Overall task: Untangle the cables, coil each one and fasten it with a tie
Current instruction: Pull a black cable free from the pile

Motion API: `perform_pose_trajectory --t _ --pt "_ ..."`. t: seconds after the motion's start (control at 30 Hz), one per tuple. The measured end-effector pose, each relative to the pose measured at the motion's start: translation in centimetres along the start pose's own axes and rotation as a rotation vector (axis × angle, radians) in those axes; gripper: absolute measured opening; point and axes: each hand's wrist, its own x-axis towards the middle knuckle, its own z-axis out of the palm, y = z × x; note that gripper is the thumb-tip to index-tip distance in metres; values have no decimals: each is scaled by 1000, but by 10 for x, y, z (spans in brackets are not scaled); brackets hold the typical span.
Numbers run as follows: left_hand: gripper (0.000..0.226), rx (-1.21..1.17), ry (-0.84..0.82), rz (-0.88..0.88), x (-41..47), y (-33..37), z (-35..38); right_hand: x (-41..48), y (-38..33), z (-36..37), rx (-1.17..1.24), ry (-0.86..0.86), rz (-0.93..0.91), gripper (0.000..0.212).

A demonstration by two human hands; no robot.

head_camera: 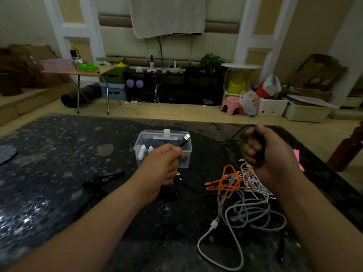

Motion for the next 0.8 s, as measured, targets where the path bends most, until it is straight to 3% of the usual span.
perform_pose_trajectory --t 0.07,0.23,0.33,0.43,0.47,0.6,0.8 --pt "21 16 27 8 0 -2 1 -1 6 -3 -191 -41 -37 35" --pt "19 413 91 132 -4 -7 7 -13 5 10 -568 -247 -252 33" --pt "44 514 7 185 -7 -10 15 -19 6 20 -465 -306 -264 34" --pt "72 724 -22 326 -9 -19 25 -27 8 34 -262 -389 -120 34" --pt "72 723 -30 347 -8 -21 29 -29 11 39 -221 -398 -87 35" --pt "27 377 -181 242 -9 -16 38 -36 22 52 -318 -460 -79 37" --pt "27 -30 -114 19 -14 0 32 -34 34 53 -610 -344 -182 26"
